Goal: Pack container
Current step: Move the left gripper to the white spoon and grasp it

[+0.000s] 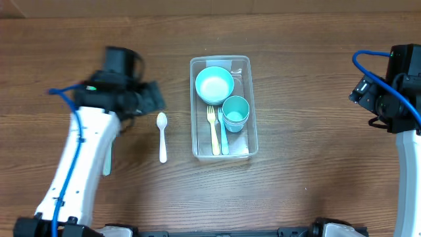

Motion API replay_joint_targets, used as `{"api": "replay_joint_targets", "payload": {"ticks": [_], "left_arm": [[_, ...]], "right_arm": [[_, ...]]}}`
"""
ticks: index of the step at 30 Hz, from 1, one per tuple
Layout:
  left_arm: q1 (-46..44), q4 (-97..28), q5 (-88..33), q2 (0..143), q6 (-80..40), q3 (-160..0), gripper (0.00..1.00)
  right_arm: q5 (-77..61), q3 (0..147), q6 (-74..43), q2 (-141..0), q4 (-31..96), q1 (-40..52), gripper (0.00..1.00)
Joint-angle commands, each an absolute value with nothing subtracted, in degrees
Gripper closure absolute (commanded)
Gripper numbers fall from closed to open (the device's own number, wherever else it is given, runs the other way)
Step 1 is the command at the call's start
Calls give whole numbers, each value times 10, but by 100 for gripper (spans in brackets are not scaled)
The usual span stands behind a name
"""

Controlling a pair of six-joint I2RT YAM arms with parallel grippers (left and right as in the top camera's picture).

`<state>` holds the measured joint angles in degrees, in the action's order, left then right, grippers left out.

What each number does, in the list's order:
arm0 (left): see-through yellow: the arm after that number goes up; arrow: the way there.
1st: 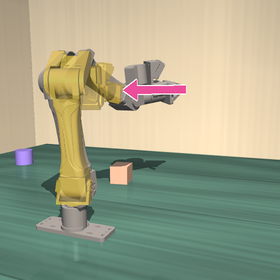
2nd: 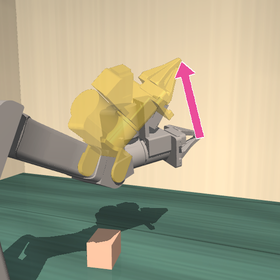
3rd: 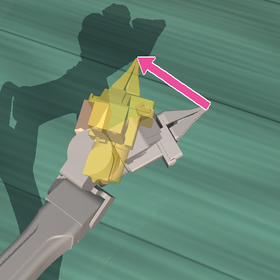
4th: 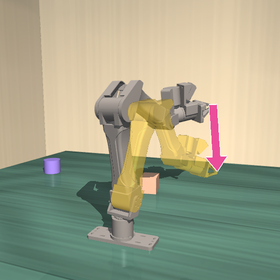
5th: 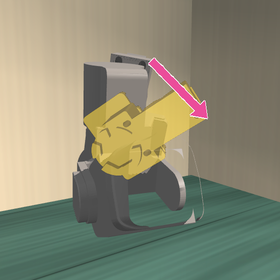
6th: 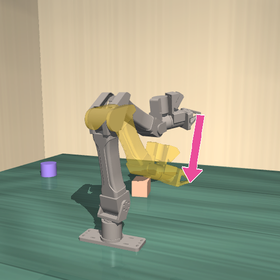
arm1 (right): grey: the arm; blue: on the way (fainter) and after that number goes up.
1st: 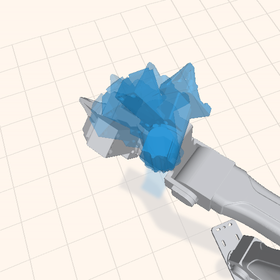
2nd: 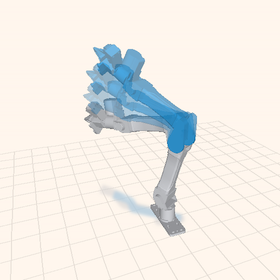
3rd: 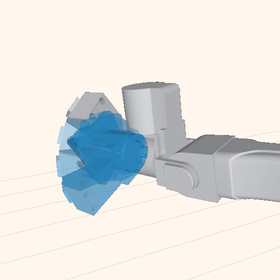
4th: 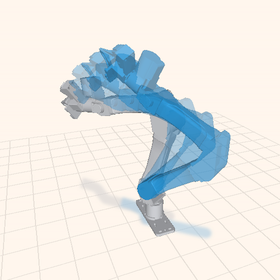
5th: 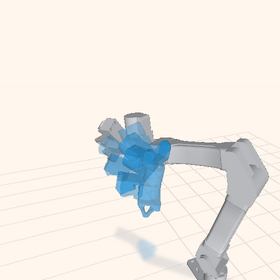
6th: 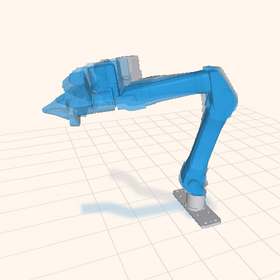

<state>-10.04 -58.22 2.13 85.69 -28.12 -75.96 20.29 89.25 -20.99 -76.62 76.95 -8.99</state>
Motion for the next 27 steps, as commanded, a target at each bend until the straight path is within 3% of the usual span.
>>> {"api": "replay_joint_targets", "payload": {"ticks": [1,3,5,9,16,25,27], "left_arm": [[-158,-517,36,861,-273,-676,9],[-166,-479,37,861,-273,-632,11],[-165,-447,60,862,-273,-590,3],[-165,-355,101,862,-270,-490,0],[-165,-28,107,862,-187,-309,0],[-165,58,109,893,-137,-262,0],[-165,74,109,917,-137,-262,6]], "right_arm": [[205,899,-212,-763,766,-92,0],[205,899,-212,-763,766,-92,0],[205,899,-212,-763,766,-92,0],[205,899,-212,-763,766,-92,0],[205,899,-212,-763,766,-92,0],[205,899,-212,-763,766,-92,0],[205,899,-212,-763,766,-92,0]]}}
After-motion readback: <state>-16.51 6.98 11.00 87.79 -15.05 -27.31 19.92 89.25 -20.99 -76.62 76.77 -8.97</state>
